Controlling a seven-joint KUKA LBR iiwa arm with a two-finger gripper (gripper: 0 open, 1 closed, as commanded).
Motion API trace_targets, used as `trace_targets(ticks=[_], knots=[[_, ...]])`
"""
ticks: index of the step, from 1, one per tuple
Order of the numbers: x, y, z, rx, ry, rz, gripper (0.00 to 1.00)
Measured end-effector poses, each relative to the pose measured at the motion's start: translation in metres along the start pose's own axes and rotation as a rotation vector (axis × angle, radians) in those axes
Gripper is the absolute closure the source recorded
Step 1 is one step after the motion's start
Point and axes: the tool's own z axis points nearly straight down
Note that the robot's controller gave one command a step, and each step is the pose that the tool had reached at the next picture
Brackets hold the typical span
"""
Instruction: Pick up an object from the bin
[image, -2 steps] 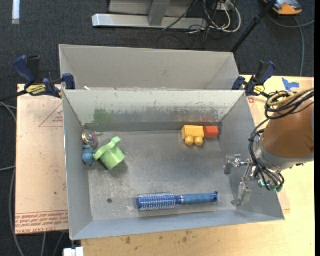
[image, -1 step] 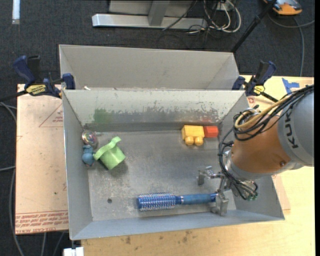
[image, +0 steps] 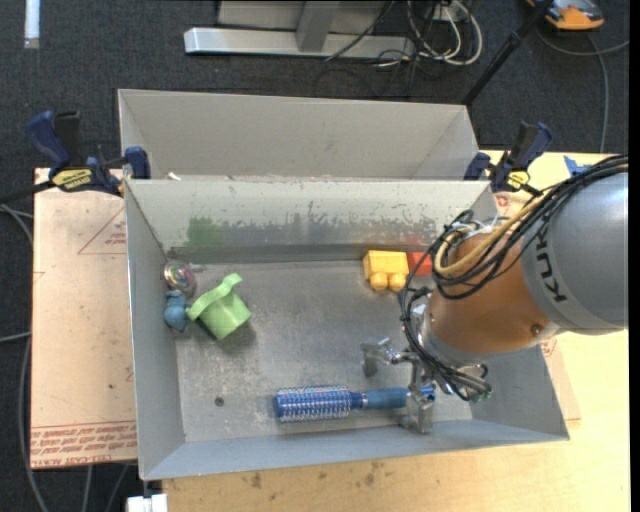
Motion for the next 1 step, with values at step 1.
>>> trace_targets(ticks=[1], knots=[[0.0054, 0.0017, 0.0026, -0.008, 0.019, 0.0, 1.0]])
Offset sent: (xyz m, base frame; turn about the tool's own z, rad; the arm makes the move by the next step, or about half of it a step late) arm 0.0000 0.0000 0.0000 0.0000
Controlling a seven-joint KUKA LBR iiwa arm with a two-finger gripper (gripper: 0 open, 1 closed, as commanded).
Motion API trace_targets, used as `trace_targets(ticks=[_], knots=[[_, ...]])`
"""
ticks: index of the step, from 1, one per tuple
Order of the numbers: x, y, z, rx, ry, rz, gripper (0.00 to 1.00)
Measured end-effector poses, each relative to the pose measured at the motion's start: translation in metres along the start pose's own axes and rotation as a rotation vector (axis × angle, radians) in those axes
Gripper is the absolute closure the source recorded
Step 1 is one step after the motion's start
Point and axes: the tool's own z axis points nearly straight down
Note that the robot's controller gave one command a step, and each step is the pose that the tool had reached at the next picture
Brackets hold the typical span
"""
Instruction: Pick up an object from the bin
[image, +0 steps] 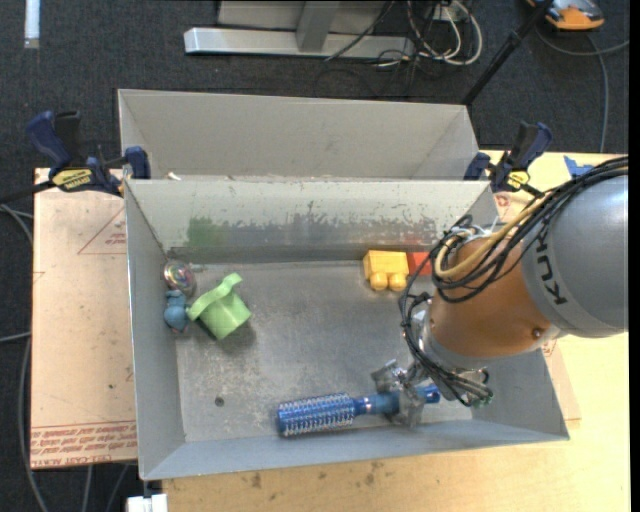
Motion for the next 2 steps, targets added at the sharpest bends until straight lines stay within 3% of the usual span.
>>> trace_targets(ticks=[1, 2], knots=[[-0.024, 0.009, -0.111, 0.003, -0.007, -0.022, 1.0], [0.004, -0.003, -0.033, -0.002, 0.003, -0.306, 1.0]])
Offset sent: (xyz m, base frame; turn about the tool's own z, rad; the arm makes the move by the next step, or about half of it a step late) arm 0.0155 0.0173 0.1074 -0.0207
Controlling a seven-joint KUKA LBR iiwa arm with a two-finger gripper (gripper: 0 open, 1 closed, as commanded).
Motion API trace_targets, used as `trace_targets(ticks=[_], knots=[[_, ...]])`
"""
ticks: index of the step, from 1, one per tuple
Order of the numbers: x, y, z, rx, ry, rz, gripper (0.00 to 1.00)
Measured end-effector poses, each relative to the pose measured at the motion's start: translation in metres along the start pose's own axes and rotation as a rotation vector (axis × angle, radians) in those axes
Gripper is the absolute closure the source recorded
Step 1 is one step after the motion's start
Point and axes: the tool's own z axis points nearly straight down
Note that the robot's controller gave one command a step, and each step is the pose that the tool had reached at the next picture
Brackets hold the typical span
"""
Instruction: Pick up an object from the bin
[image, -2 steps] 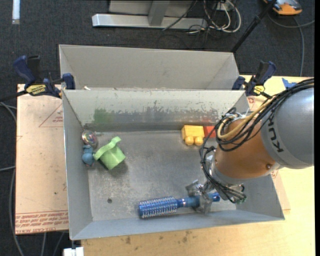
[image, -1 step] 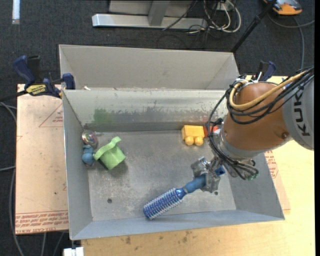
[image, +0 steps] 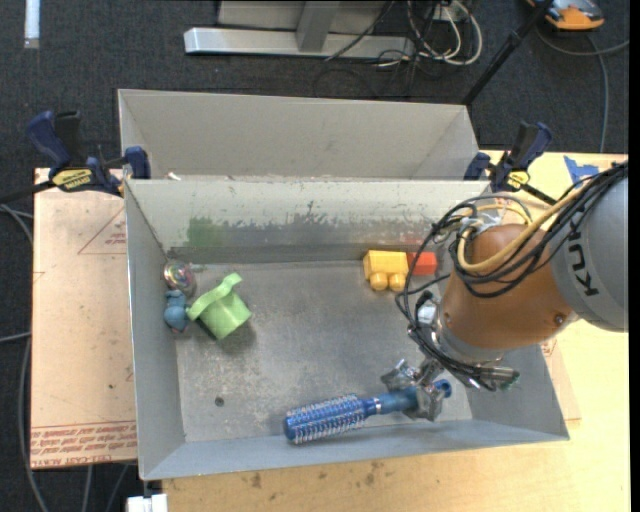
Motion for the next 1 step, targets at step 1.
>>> trace_targets(ticks=[1], knots=[[0.0104, -0.023, -0.1068, 0.009, -0.008, -0.059, 1.0]])
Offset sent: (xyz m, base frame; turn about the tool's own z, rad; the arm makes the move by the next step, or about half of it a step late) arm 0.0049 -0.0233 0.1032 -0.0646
